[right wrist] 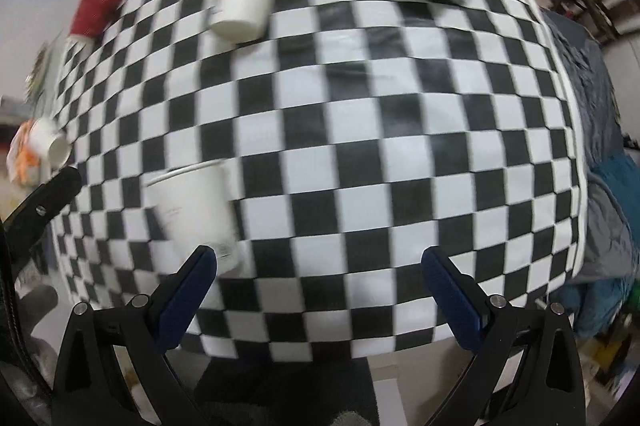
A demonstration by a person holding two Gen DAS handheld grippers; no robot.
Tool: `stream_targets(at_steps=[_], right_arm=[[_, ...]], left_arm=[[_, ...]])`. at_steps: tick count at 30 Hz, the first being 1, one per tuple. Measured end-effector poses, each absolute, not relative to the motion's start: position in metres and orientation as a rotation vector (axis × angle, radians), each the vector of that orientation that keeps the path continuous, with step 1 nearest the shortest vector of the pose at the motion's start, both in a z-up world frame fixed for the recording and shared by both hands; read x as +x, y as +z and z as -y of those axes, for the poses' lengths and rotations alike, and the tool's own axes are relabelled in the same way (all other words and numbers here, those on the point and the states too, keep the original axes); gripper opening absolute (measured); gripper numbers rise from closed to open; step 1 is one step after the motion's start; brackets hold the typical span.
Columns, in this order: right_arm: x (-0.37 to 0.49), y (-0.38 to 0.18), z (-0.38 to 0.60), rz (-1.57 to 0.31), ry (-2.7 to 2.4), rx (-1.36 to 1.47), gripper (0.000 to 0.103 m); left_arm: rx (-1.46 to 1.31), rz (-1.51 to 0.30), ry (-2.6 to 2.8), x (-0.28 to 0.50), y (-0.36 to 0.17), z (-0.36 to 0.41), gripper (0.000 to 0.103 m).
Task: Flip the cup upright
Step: 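Grasp the white paper cup with the right gripper while the left gripper releases it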
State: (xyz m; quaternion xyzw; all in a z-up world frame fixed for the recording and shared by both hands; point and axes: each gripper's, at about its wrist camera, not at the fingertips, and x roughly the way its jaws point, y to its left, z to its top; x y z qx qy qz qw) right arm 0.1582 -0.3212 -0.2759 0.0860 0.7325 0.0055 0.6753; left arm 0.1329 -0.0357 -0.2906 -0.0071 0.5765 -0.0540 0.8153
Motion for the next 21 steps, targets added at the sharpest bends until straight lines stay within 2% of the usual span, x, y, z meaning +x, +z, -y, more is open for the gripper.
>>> stream_targets(at_steps=[11,17,21], right_arm=[[0.198,-0.312,0.253,-1.762,0.155,0.099,0.103],[0.215,-0.332,0.232,-1.829,0.174,0.031,0.102],[0.222,-0.347,0.224,-1.882,0.181,0.003,0.096]], left_arm=[[0.001,-1.332,0.056,0.122,-0.359,-0.013,0.094],[-0.003,-1.352,0.052,0.126,-0.374,-0.010,0.094],[-0.002,-1.358,0.040,0.129,-0.376,-0.004,0.094]])
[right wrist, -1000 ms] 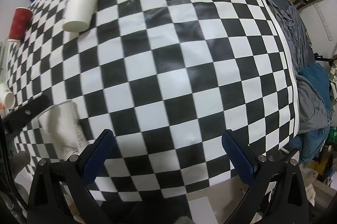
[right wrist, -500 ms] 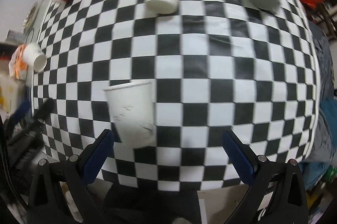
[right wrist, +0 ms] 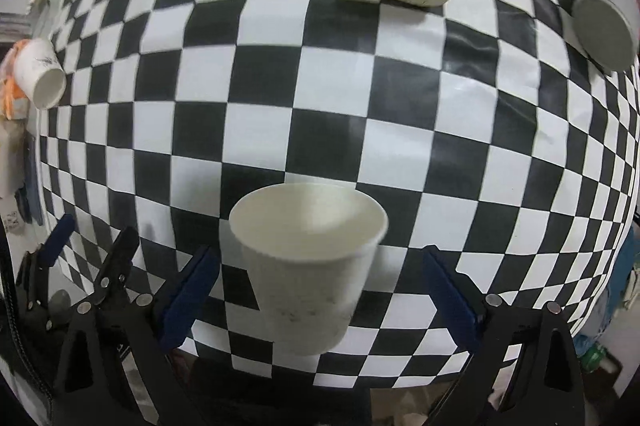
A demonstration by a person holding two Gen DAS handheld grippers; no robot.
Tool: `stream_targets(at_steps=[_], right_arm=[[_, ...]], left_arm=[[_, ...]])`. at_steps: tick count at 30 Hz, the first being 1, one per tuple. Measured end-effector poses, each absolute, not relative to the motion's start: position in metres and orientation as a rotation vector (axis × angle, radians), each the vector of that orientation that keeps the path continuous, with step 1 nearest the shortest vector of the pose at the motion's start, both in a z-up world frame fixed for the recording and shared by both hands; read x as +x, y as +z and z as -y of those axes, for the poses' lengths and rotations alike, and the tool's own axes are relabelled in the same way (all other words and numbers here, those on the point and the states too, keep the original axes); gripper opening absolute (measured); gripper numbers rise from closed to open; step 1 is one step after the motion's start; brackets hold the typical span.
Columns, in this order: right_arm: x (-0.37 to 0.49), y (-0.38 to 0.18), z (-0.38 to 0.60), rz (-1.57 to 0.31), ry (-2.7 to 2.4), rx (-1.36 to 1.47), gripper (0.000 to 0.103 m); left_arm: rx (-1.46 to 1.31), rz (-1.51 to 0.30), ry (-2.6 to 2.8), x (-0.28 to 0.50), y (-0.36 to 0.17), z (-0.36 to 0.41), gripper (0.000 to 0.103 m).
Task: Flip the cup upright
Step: 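Grasp the white paper cup with the right gripper while the left gripper releases it, then lower the white paper cup upright onto the table and open the right gripper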
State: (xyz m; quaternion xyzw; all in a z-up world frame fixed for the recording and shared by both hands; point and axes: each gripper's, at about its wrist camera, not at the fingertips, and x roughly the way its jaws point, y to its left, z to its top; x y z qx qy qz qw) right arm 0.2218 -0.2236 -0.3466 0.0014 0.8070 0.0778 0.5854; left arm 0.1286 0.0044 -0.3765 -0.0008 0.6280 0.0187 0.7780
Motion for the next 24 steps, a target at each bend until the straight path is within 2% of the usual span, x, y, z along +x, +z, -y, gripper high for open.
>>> stream_targets(at_steps=[2,3,5,10,17,24], right_arm=[[0.223,-0.352,0.221,-1.908,0.183,0.006,0.090],[0.223,-0.354,0.221,-1.917,0.188,0.016,0.079],[0.223,-0.359,0.221,-1.946,0.186,0.033,0.068],[0.229,-0.345,0.232,-1.860,0.183,0.113,0.065],[0.245,-0.292,0.224,-1.489,0.187,0.215,0.065],[0.250,-0.294,0.183,-1.197,0.201,0.129,0.065]], left_arm=[[0.004,-1.360,0.035,0.131,-0.378,-0.002,0.094],[0.004,-1.361,0.031,0.132,-0.378,-0.001,0.094],[0.007,-1.368,0.026,0.135,-0.379,0.000,0.094],[0.014,-1.368,0.024,0.141,-0.378,0.002,0.094],[-0.009,-1.363,0.058,0.162,-0.377,-0.020,0.094],[-0.042,-1.367,0.117,0.170,-0.387,-0.056,0.094]])
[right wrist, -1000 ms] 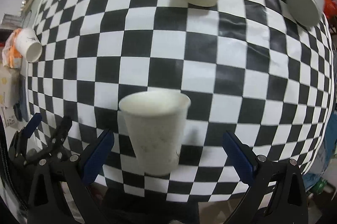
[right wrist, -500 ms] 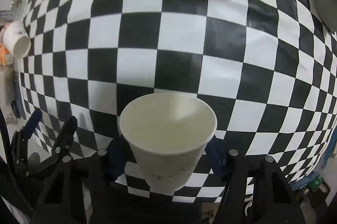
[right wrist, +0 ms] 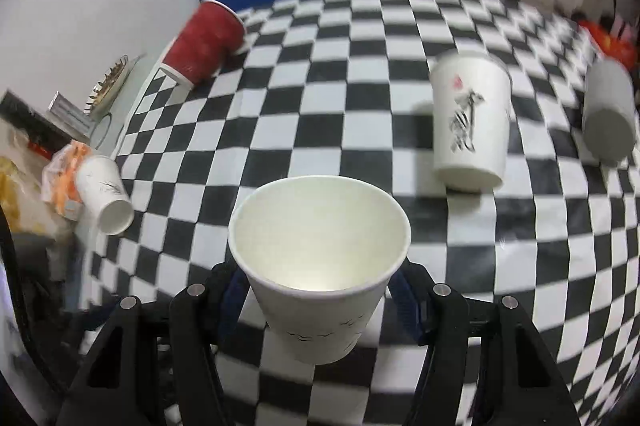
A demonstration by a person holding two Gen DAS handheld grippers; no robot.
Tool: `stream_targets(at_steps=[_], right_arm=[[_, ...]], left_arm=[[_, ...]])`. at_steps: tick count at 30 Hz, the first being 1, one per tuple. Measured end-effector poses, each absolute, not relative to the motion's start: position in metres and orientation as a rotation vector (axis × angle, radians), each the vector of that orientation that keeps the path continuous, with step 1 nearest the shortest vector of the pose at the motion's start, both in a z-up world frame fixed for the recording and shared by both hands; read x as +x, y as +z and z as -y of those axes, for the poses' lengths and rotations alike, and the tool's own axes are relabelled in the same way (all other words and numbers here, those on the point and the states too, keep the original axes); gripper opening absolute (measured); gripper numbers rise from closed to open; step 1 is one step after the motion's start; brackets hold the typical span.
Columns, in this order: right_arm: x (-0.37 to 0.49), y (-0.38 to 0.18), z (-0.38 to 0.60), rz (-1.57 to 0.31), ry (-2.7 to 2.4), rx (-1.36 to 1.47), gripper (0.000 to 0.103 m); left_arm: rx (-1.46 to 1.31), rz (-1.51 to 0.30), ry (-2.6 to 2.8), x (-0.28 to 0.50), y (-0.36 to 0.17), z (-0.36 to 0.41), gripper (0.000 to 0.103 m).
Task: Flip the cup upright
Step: 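Lower the white paper cup upright onto the table and open the right gripper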
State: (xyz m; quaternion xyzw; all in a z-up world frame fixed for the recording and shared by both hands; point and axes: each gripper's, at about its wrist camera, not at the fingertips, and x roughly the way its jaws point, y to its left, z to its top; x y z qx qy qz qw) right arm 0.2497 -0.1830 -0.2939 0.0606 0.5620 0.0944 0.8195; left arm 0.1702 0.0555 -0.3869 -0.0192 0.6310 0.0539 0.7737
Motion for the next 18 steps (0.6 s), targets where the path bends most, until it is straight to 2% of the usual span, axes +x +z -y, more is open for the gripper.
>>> stream_targets(at_steps=[6,11,13,16,18], right_arm=[[0.215,-0.295,0.168,-1.078,0.188,0.036,0.067],[0.192,-0.300,0.164,-1.114,0.170,-0.014,0.068],[0.186,-0.301,0.166,-1.132,0.167,-0.008,0.070],[0.180,-0.299,0.169,-1.156,0.138,0.003,0.080],[0.174,-0.293,0.172,-1.164,0.121,0.019,0.081]], left_arm=[[-0.039,-1.366,0.111,0.162,-0.390,-0.067,0.094],[-0.035,-1.371,0.086,0.148,-0.392,-0.069,0.094],[-0.030,-1.365,0.073,0.143,-0.389,-0.068,0.094],[-0.013,-1.343,0.061,0.142,-0.381,-0.069,0.094],[0.002,-1.317,0.050,0.138,-0.370,-0.066,0.094]])
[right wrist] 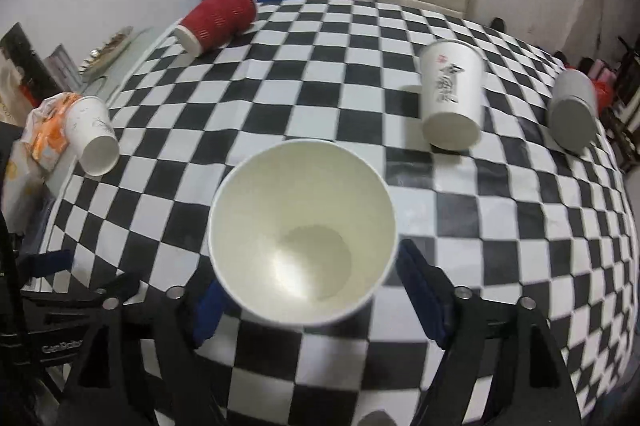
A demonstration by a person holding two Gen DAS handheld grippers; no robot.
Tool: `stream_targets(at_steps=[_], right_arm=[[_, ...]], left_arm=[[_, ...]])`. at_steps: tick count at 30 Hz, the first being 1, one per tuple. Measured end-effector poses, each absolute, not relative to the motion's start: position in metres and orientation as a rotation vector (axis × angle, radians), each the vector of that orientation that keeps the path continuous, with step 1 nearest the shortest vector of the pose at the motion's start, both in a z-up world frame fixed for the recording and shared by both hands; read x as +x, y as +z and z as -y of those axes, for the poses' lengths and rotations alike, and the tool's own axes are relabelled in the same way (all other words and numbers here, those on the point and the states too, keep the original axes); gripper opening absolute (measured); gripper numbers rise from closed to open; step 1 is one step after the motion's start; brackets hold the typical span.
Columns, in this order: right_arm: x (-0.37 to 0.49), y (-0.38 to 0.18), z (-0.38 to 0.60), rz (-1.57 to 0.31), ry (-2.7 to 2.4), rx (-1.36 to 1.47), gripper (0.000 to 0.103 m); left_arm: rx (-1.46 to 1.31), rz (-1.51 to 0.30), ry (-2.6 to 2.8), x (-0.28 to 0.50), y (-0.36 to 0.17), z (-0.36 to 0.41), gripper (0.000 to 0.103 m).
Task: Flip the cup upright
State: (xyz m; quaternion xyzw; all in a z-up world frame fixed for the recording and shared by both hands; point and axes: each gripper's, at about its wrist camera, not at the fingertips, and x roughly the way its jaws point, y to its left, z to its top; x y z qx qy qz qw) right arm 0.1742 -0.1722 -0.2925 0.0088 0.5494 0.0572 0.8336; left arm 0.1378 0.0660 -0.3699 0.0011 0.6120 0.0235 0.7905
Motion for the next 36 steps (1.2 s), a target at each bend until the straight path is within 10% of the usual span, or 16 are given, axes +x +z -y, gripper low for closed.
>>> stream_targets(at_steps=[36], right_arm=[[0.026,0.051,0.280,-1.044,-0.070,0.035,0.086]], left_arm=[[0.009,-0.904,-0.034,-0.017,-0.068,-0.001,0.096]])
